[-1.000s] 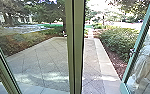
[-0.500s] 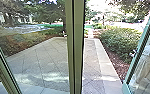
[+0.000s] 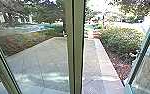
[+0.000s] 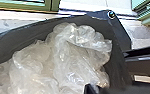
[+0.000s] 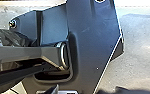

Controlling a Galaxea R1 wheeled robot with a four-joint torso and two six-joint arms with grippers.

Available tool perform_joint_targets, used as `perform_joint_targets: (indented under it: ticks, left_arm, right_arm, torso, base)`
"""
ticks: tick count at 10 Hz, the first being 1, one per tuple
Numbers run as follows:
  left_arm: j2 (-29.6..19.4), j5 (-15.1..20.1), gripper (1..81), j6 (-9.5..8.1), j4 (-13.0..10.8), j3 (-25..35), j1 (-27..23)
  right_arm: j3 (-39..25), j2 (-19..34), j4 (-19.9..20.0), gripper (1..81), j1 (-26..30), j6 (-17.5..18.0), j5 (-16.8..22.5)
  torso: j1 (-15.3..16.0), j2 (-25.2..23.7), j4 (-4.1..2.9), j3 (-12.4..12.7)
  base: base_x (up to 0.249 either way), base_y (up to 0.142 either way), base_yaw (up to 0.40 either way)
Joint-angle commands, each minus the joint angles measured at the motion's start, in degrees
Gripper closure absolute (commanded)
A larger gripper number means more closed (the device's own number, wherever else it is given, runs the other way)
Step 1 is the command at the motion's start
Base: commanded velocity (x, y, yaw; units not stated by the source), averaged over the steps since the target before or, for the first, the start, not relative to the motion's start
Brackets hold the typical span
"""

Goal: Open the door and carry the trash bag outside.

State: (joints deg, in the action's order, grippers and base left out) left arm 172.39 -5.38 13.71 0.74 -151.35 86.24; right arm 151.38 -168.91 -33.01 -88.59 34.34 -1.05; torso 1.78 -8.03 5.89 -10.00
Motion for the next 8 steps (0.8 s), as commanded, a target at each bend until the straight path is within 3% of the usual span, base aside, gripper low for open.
perform_joint_targets:
  ticks: [1,8]
  left_arm:
    - [0.2,3.3,81.1,0.70,-0.7,0.1,-2.6]
    - [0.1,3.4,81.1,0.79,-0.7,0.1,-2.9]
  right_arm:
    - [0.2,-0.2,-0.6,1.0,2.0,-0.1,2.7]
    - [0.5,-0.4,-0.7,1.0,1.8,-0.1,2.6]
  torso:
    - [0.0,0.0,0.00,0.0]
    - [0.0,0.0,0.00,0.0]
  base:
    - [0.000,0.000,0.000]
    - [0.000,0.000,-0.036]
